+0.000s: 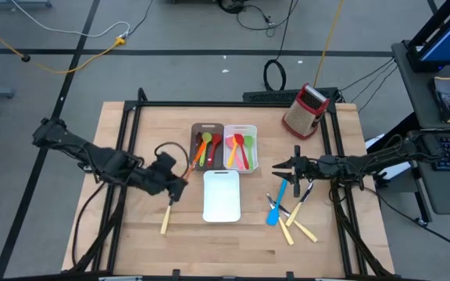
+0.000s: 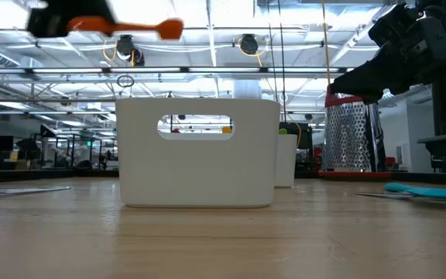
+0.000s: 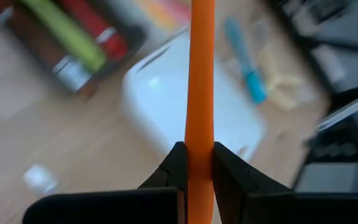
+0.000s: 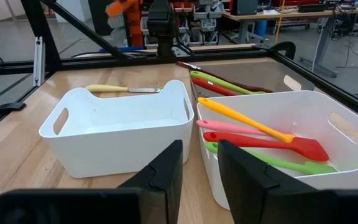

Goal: Pick & Place Kitchen Items
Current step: Put the orange spatula into the top white bin

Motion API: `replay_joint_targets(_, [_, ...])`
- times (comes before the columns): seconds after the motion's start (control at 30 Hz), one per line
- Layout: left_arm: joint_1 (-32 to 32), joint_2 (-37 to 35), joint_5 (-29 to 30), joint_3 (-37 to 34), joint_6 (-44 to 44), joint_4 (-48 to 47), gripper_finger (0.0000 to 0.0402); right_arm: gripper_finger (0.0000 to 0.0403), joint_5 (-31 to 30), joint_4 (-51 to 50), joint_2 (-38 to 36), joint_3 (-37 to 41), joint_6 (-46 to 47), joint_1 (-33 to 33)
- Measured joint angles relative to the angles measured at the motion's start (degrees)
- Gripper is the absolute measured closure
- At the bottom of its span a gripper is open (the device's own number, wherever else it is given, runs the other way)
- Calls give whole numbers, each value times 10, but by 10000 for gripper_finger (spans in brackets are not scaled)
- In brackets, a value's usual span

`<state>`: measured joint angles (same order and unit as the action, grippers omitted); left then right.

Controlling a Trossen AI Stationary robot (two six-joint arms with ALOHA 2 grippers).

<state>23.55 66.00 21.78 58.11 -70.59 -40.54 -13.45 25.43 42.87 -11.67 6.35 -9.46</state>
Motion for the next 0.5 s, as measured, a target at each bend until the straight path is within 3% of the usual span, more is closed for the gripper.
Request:
replay_joint_targets(0.27, [-53, 0, 4, 5, 88, 211, 369, 310, 0, 0, 0, 0, 0, 0])
replay_joint_targets(0.5, [-77, 0, -61, 5, 181, 421, 376, 310, 0, 0, 0, 0, 0, 0])
